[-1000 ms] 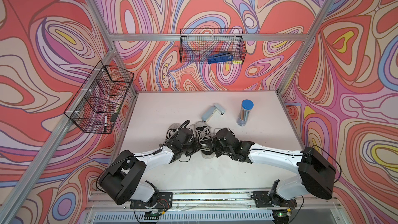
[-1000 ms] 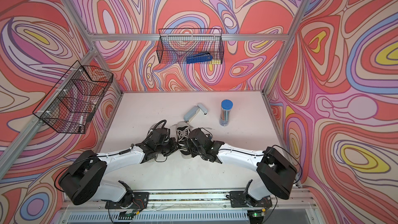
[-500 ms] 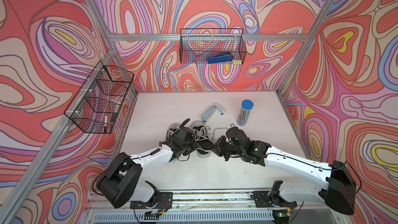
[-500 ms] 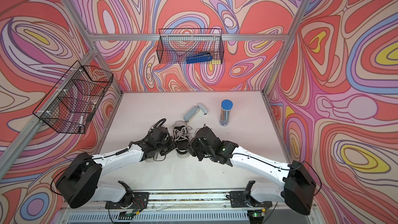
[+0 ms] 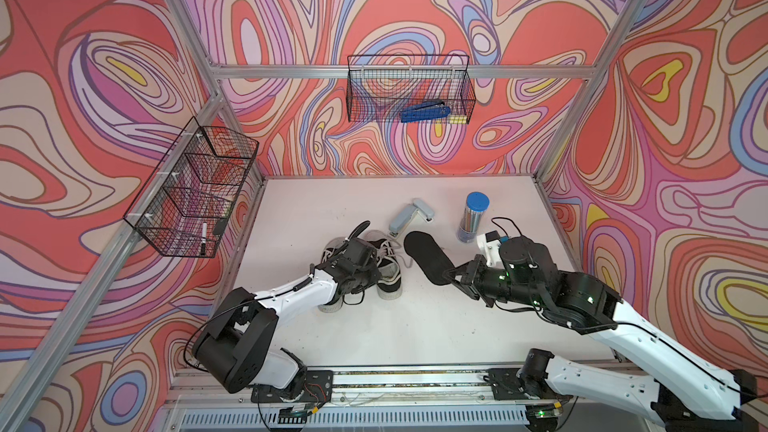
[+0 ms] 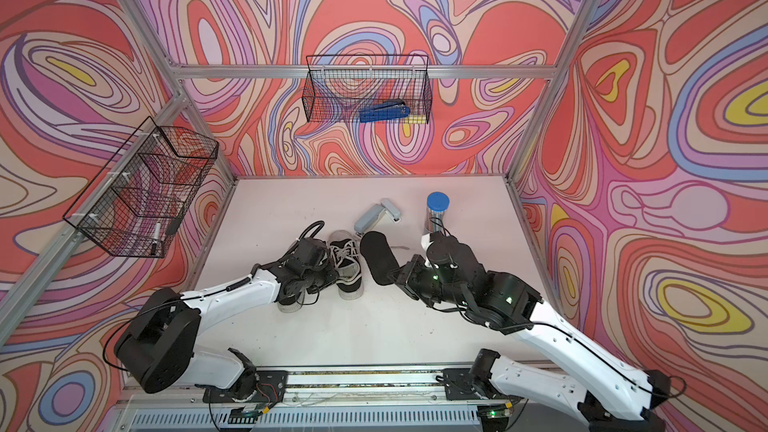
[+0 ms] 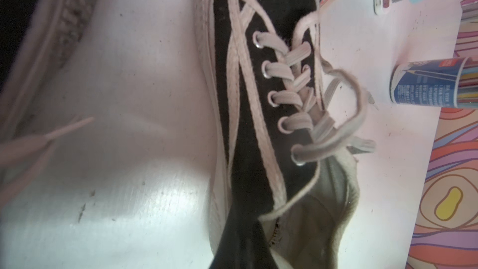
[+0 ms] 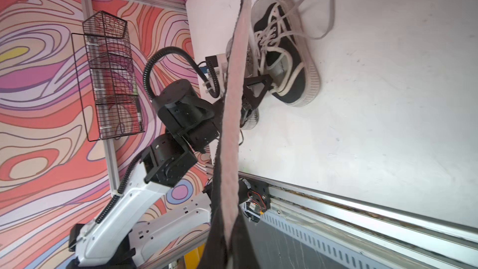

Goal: Remove the insole from the shoe
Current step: Place the insole at the center of the board.

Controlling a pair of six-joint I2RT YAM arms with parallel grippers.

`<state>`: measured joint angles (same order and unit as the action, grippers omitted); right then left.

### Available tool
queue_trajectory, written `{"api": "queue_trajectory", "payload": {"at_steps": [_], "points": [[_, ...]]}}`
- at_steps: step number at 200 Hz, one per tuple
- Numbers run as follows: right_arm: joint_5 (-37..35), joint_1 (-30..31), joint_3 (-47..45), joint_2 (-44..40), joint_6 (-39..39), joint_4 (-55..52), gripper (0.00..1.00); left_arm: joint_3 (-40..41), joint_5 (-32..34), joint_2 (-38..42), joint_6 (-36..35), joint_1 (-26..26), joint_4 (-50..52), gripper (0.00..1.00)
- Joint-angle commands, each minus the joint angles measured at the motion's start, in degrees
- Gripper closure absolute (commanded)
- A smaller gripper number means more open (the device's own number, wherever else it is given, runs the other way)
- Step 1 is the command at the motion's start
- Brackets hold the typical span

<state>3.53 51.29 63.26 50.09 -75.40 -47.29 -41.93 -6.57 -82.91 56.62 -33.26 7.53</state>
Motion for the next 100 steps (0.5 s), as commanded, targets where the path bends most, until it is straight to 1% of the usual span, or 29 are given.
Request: {"api": "queue_trajectory", "payload": {"at_steps": [1, 17, 55, 86, 100], "points": [[-3.7, -0.3, -6.7, -0.9, 2.1, -3.8, 1.00, -2.0, -2.0, -1.5, -5.2, 1.4, -0.6, 1.00], [-4.1, -0.3, -12.5, -1.4, 1.8, 2.7, 1.00, -3.1, -3.3, -2.2, -6.9, 1.9, 0.4, 1.00], [-10.0, -0.4, -24.2, -1.8, 1.1, 13.4, 1.00, -3.8, -5.1, -2.3, -9.6, 2.5, 1.5, 1.00], [-10.9, -0.4, -31.9, -0.4, -0.3, 13.6, 1.00, -3.9, -6.6, -2.3, -11.7, 3.3, 2.1, 1.00], [-10.4, -0.5, -34.3, 0.4, -0.8, 11.6, 0.90, -4.3, -6.8, -2.4, -12.6, 3.7, 2.6, 1.00]]}}
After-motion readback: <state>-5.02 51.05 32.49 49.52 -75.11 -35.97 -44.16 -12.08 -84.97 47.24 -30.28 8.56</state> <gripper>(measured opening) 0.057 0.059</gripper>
